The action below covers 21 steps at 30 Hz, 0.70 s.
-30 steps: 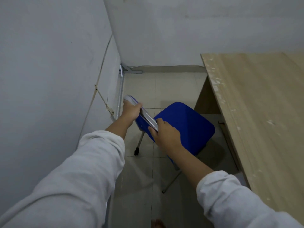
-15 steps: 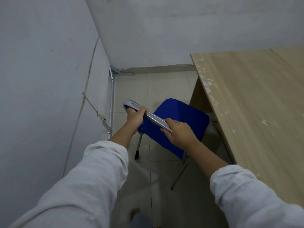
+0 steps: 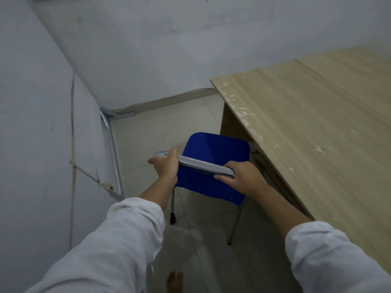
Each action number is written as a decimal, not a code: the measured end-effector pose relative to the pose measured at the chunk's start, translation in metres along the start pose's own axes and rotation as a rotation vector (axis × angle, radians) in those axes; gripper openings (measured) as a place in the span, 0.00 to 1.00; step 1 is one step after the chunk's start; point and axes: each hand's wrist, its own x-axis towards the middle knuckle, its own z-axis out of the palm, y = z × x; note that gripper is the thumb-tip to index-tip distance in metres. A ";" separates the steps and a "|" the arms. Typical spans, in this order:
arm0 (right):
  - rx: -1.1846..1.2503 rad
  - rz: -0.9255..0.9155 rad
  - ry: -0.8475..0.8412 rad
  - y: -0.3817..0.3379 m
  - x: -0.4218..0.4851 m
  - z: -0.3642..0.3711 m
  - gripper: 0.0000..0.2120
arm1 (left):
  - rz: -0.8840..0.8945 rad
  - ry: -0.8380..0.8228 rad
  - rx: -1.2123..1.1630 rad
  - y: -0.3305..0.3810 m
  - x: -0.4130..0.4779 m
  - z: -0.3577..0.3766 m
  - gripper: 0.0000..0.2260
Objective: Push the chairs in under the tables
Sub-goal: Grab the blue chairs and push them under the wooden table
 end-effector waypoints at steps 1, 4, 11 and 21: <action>0.005 0.020 0.007 -0.004 0.001 0.001 0.19 | 0.014 -0.012 0.018 0.001 0.005 0.000 0.20; 0.007 0.078 0.027 -0.013 0.003 0.004 0.19 | 0.051 -0.078 0.071 0.008 0.021 0.003 0.16; -0.056 0.269 0.156 -0.016 0.004 0.002 0.20 | 0.023 -0.334 0.149 0.029 0.046 0.045 0.17; -0.090 0.396 0.279 -0.009 0.045 0.002 0.26 | -0.011 -0.538 0.272 0.073 0.084 0.100 0.24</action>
